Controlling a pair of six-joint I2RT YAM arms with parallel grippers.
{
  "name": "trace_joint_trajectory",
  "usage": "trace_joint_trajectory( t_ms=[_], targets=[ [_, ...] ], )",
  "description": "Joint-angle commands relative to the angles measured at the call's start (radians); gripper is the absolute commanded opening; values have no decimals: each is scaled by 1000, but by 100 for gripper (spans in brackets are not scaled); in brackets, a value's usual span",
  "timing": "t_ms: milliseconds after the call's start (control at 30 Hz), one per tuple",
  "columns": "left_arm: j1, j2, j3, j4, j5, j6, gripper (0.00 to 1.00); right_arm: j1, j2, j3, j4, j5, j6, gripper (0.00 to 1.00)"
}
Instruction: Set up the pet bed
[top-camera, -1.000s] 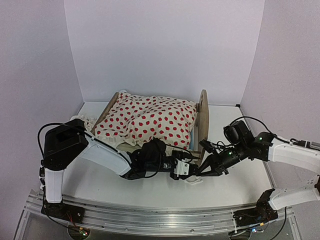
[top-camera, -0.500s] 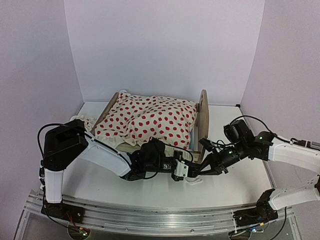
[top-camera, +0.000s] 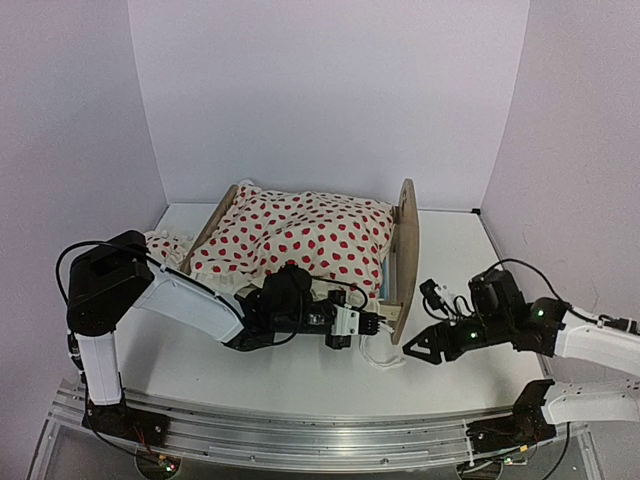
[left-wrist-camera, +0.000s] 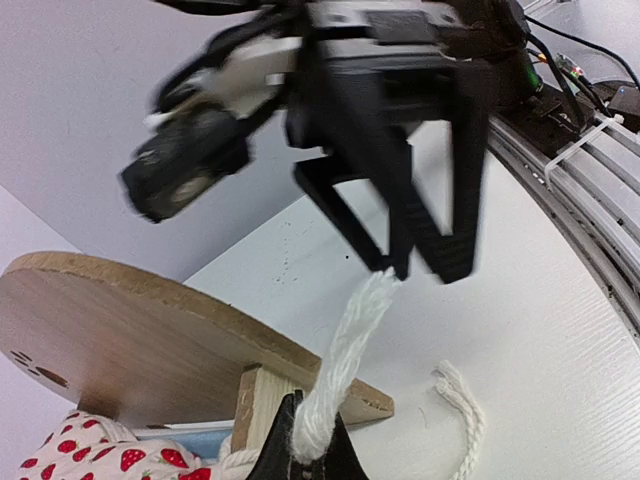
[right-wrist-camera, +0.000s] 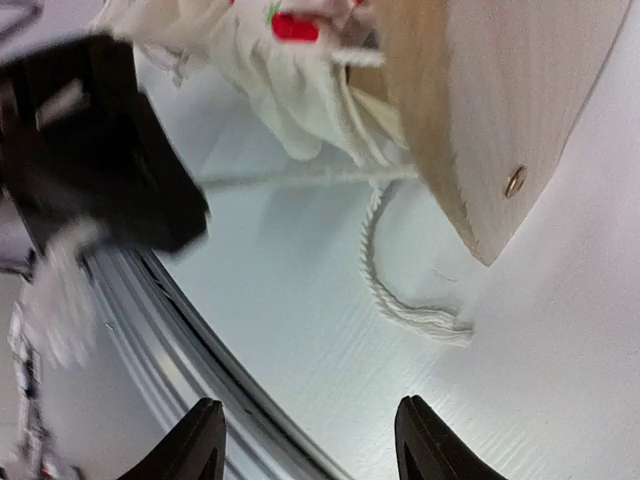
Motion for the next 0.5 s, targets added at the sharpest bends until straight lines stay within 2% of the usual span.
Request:
trace_joint_trajectory(
  t_ms=[0,100,233,467],
  targets=[
    [20,-70,-19,-1,32,-38,0,81,-43,-173,259,93,-398,59],
    [29,-81,-32,-3,41,-37,0,121,19,-193,357,183,-539,60],
    [39,-89,-46,-9,42,-50,0,140,192,-90,276,280,-647,59],
    [49,-90,-57,7,35,-60,0,154,344,-54,263,243,-853,56]
  ],
)
